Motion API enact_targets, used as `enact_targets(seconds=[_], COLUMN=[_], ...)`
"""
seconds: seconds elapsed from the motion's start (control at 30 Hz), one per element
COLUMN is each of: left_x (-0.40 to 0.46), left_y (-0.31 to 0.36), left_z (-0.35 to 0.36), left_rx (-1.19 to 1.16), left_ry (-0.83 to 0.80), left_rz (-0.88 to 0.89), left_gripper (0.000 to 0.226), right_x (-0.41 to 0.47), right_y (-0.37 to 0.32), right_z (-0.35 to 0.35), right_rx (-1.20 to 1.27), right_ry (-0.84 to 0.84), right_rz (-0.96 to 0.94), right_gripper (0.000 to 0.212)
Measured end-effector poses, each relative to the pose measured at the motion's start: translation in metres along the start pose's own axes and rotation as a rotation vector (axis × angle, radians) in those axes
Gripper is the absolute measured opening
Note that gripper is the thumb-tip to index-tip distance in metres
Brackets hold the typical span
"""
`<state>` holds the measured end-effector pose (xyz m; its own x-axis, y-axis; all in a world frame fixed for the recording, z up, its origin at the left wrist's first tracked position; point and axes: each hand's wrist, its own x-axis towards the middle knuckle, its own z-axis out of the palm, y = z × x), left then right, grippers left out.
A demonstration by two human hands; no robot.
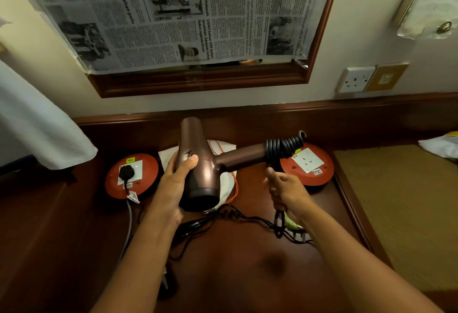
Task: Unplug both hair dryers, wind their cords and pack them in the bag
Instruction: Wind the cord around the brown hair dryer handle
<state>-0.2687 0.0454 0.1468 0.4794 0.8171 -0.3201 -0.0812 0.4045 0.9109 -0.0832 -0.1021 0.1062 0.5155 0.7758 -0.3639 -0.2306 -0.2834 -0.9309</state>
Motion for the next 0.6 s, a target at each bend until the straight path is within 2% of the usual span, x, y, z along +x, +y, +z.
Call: enact_targets(seconds=[0.07,0.2,0.3,0.37,0.43,0.53,0.6], left_x=[0.001,0.004,0.007,0.008,0.007,0.005,0.003], left_y=[0.001,0.003,0.005,0.006,0.006,0.008,0.010], left_z=[-0.003,-0.011,-0.017,-0.018,-0.018,-0.016,-0.016], left_rx=[0.020,0.049,0.082,0.104,0.106,0.105,0.120], left_ry=[-0.037,-0.084,-0.110,-0.131,-0.142,-0.186,-0.231], left_rz=[-0.019,-0.032,-0.039,-0.051,-0.059,-0.069,-0.079], left_gripper=[0.044,0.063,0.076,0.086,0.083,0.066,0.062], right_x=[0.004,0.012,0.015,0.020,0.028,0.036,0.036], right_y=[-0.002,-0.014,-0.033,-0.046,-0.054,-0.067,-0.078], right_z=[-0.006,-0.021,-0.036,-0.047,-0.049,-0.047,-0.048], right_rx=[-0.063,-0.250,-0.355,-0.468,-0.650,-0.827,-0.997], right_ry=[-0.002,-0.050,-0.103,-0.134,-0.125,-0.024,0.007], right_rz=[0.033,0.019,-0.058,-0.145,-0.214,-0.247,-0.204], right_gripper=[0.049,0.039,0.018,0.023,0.030,0.011,0.033])
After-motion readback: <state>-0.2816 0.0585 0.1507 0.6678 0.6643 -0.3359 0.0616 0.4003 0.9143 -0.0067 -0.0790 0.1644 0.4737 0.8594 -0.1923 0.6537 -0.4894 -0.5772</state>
